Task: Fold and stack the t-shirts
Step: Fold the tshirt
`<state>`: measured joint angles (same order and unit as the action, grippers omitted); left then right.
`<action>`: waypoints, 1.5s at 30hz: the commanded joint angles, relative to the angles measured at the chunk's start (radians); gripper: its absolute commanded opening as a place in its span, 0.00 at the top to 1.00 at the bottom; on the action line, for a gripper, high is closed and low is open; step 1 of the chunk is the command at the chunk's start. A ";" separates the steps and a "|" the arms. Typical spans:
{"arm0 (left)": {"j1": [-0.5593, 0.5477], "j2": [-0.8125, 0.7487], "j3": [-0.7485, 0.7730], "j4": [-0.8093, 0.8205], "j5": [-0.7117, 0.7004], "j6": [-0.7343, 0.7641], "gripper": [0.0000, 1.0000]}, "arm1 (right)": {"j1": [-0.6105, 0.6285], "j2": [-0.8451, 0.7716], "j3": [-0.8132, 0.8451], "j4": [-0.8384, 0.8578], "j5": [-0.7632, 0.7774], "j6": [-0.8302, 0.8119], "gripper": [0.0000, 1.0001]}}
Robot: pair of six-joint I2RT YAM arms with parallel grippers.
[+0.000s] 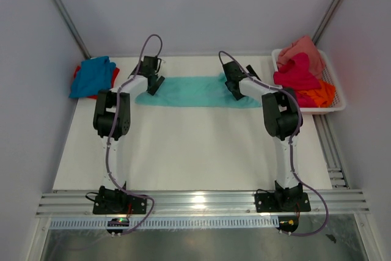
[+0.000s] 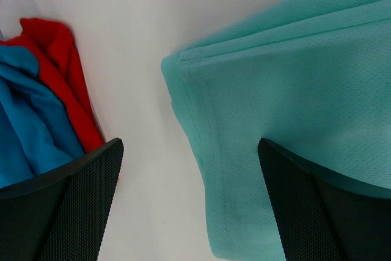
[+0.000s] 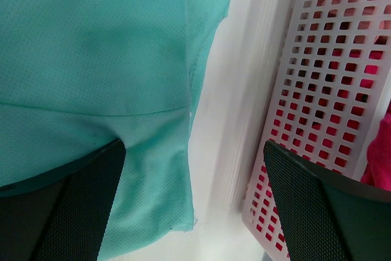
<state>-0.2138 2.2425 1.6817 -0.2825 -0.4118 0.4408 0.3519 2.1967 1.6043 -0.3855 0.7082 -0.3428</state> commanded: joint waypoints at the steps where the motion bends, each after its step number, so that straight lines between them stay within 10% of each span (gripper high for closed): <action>1: -0.005 -0.058 -0.080 -0.161 0.050 -0.045 0.06 | -0.010 0.043 0.065 -0.012 -0.032 0.007 0.01; 45: -0.139 -0.555 -0.623 -0.373 0.288 -0.076 0.16 | -0.018 0.182 0.261 -0.041 -0.026 -0.078 0.01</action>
<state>-0.3428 1.7424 1.0870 -0.5949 -0.1799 0.3557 0.3382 2.3463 1.8355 -0.4004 0.7120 -0.4217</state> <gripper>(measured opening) 0.843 0.993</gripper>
